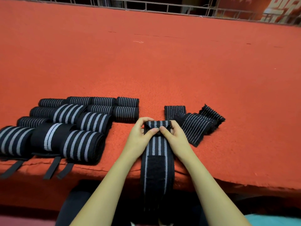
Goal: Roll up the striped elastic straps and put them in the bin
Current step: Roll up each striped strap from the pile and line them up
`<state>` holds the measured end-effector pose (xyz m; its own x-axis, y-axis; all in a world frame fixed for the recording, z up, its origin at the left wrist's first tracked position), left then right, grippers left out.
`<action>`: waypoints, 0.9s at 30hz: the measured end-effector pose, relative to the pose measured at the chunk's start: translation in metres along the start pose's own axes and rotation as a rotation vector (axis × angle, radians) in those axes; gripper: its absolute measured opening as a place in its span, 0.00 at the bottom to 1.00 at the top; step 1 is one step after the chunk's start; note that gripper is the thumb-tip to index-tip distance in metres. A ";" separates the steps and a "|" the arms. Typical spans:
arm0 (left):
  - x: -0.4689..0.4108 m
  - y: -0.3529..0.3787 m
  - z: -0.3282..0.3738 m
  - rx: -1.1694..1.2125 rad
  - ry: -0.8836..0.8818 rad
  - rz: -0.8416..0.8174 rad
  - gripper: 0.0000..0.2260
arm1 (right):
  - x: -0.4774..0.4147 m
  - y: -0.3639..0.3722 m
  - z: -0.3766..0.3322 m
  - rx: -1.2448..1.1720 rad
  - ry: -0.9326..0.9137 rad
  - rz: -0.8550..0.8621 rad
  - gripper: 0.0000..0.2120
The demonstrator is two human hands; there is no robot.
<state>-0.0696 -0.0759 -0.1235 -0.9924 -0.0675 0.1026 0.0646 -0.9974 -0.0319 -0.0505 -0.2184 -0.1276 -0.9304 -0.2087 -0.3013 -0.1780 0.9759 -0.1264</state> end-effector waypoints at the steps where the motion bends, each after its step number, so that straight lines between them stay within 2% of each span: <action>1: -0.001 0.001 -0.001 0.010 -0.018 -0.018 0.11 | 0.000 -0.001 -0.002 -0.030 -0.016 0.009 0.06; 4: -0.005 0.002 -0.003 -0.063 -0.032 -0.059 0.18 | 0.001 -0.002 -0.004 -0.066 -0.051 0.011 0.03; 8: -0.004 0.001 0.000 -0.005 0.023 -0.092 0.12 | 0.003 -0.002 -0.007 -0.046 -0.069 -0.003 0.05; 11: -0.002 -0.002 0.002 0.041 0.078 -0.078 0.12 | 0.003 -0.002 -0.010 -0.091 -0.066 0.025 0.05; 13: -0.003 -0.002 0.001 0.062 0.077 -0.087 0.12 | 0.003 -0.002 -0.011 -0.117 -0.060 0.041 0.08; 18: -0.002 0.000 0.004 0.014 0.101 -0.132 0.10 | 0.003 -0.005 -0.011 -0.161 -0.061 0.062 0.06; 20: -0.001 0.003 0.005 0.041 0.053 -0.180 0.08 | 0.003 -0.006 -0.011 -0.187 -0.059 0.064 0.10; 22: -0.005 0.005 0.001 0.068 -0.055 -0.186 0.14 | 0.004 -0.006 -0.011 -0.194 -0.047 0.062 0.15; 25: -0.010 0.004 -0.003 -0.067 -0.121 -0.110 0.17 | 0.004 -0.006 -0.010 -0.220 -0.033 0.041 0.16; 27: -0.009 0.003 -0.003 -0.073 -0.105 -0.070 0.15 | 0.005 -0.005 -0.008 -0.240 -0.012 0.045 0.20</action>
<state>-0.0604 -0.0778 -0.1280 -0.9776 -0.0038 0.2103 -0.0161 -0.9955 -0.0930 -0.0567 -0.2239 -0.1212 -0.9356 -0.1637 -0.3128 -0.2086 0.9711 0.1157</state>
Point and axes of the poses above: each hand's wrist, its own x-axis away from the middle knuckle, its own y-axis out of the palm, z = x × y, the point moved 4 cm from there along -x, towards the middle knuckle, and after that the axes turned 14 degrees about -y, right-handed, at the moved point
